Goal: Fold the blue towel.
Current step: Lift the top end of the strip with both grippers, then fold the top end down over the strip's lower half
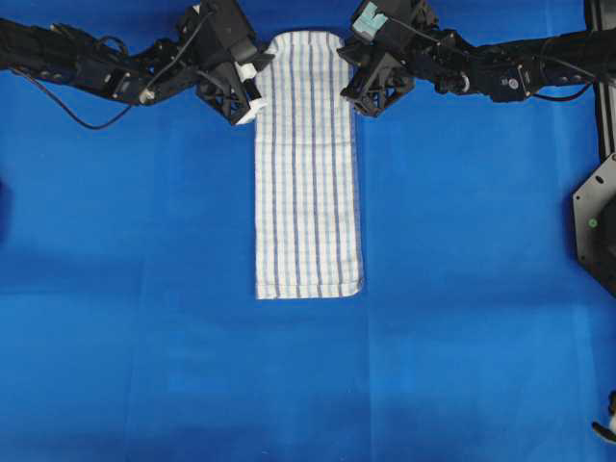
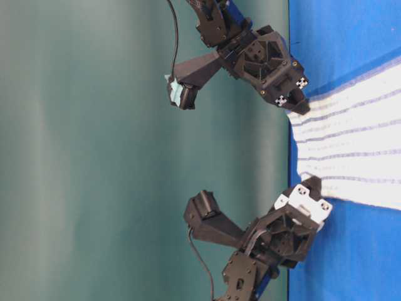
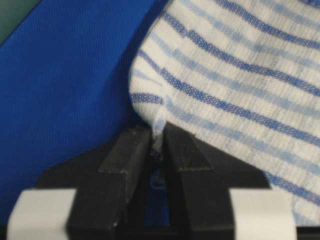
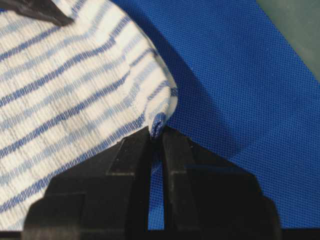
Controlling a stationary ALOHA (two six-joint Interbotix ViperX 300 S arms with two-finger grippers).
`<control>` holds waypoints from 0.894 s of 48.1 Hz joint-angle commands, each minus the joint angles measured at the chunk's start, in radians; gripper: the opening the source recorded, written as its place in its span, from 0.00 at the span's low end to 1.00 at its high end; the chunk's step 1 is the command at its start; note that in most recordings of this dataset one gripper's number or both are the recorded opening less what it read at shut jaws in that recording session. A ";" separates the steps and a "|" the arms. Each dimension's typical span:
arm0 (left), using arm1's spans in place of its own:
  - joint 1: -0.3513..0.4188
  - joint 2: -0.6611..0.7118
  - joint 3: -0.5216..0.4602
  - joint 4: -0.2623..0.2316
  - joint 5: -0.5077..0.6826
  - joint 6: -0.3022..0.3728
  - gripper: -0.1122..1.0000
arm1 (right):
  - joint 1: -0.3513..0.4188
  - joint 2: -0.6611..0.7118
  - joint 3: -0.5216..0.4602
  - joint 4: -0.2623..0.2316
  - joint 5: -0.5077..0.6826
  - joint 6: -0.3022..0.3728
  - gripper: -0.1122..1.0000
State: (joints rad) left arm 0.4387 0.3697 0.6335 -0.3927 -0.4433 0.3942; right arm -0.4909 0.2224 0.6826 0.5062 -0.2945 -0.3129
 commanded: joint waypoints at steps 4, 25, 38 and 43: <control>0.000 -0.092 0.003 0.009 -0.003 0.002 0.14 | 0.008 -0.089 0.014 0.002 0.003 0.002 0.15; -0.106 -0.344 0.091 0.009 0.117 0.041 0.14 | 0.091 -0.304 0.107 0.006 0.061 0.008 0.15; -0.224 -0.486 0.183 0.008 0.130 0.015 0.14 | 0.190 -0.430 0.173 0.034 0.114 0.008 0.15; -0.284 -0.503 0.199 0.008 0.132 -0.021 0.14 | 0.233 -0.454 0.195 0.051 0.127 0.008 0.15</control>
State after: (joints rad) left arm 0.1902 -0.1012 0.8330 -0.3881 -0.3083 0.3927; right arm -0.2807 -0.1963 0.8713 0.5430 -0.1749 -0.3037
